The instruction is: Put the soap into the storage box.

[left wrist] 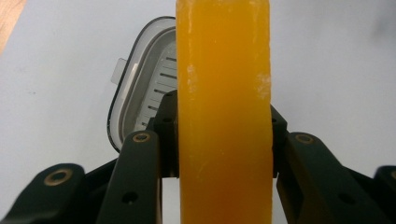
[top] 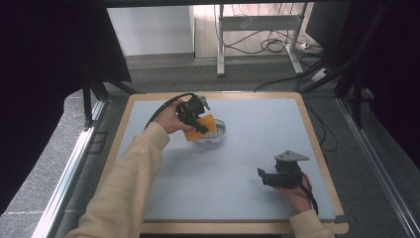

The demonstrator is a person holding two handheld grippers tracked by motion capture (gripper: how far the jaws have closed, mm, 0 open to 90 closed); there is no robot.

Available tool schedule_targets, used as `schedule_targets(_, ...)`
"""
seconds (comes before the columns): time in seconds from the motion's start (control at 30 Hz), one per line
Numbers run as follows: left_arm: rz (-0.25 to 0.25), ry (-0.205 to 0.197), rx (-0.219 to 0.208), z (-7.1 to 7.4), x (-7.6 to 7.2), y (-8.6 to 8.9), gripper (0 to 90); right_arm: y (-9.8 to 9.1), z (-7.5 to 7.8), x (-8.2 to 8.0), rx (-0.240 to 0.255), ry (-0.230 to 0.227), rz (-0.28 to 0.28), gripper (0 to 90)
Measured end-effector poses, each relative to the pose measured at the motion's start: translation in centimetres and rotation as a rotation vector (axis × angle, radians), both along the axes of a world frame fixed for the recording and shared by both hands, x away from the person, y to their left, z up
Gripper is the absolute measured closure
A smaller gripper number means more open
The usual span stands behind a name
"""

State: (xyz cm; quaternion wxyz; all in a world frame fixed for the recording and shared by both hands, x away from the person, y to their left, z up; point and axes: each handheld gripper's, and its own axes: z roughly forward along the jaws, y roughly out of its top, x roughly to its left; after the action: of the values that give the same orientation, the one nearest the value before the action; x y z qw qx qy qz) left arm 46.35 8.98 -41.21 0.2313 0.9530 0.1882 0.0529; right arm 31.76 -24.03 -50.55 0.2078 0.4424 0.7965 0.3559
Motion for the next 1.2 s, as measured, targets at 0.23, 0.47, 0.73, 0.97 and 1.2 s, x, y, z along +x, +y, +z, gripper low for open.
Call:
schedule_targets(0.23, 0.003, 0.007, 0.014, -0.4, 0.9, -0.5, 62.1, 0.2, 0.0, 0.0, -0.001, 0.001, 0.003, 18.1)
schedule_targets(0.47, -0.033, 0.006, 0.024, -0.4, 1.9, -1.5, 62.0, 0.0, 0.0, 0.1, 0.0, 0.003, 0.002, 18.1)
schedule_targets(0.73, -0.081, 0.007, 0.04, -1.3, 2.8, -2.8, 62.0, -0.4, -0.1, 0.2, 0.006, 0.007, -0.003, 18.1)
schedule_targets(0.97, -0.105, 0.01, 0.051, -1.9, 3.3, -2.9, 62.0, -0.2, -0.2, 0.1, -0.004, 0.009, 0.007, 18.1)
schedule_targets(1.2, -0.107, 0.016, 0.071, -2.5, 3.7, -3.0, 62.0, -0.2, -0.3, 0.2, -0.005, 0.01, 0.005, 18.1)
